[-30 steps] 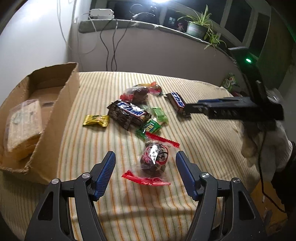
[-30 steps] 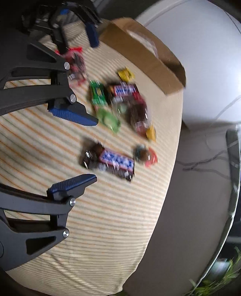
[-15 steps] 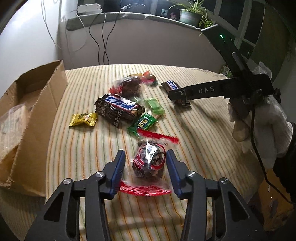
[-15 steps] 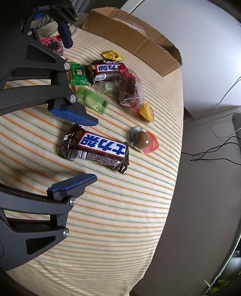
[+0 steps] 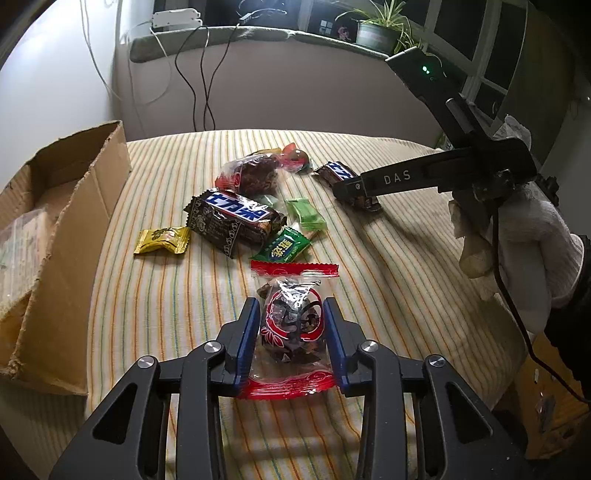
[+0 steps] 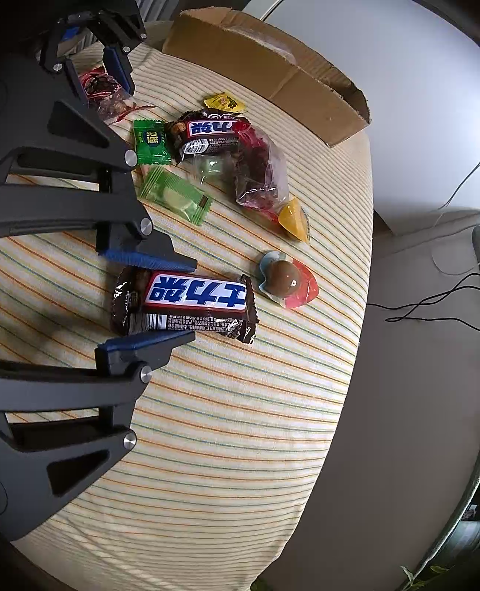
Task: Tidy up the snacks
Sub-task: 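Grasp the red-wrapped candy with the left tool while the right tool grasps a Snickers bar, then carry both snacks over the box and release them inside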
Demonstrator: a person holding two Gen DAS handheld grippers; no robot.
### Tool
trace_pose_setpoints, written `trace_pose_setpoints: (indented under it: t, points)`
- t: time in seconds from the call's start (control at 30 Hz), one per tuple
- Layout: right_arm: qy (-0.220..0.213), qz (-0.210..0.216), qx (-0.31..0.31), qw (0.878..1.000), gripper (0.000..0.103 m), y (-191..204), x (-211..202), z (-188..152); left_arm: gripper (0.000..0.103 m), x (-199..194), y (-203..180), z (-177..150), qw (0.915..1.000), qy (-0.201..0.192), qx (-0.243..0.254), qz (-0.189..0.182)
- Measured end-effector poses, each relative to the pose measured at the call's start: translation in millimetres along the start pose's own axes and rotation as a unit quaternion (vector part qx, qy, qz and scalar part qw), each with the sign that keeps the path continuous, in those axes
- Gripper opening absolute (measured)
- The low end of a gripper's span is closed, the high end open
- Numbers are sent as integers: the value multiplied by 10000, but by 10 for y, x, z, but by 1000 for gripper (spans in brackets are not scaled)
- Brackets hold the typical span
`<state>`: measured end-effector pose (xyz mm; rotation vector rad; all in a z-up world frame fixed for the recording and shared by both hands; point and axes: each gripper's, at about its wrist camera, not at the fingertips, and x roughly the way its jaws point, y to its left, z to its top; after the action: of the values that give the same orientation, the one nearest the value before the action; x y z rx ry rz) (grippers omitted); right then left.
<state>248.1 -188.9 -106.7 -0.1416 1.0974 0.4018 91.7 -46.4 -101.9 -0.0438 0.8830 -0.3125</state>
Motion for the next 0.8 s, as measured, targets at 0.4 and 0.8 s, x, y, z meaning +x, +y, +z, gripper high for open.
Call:
trace_pose_setpoints:
  t: [0.4,0.8]
  points:
    - [-121,46,114,9999,30,-41,-146,-126,33,-129,70,26,9997,-216,-110,-4]
    - [-408,123,-41,9991,30,171,-479,-46,33,-411,312,121,9974,-638,-238,224]
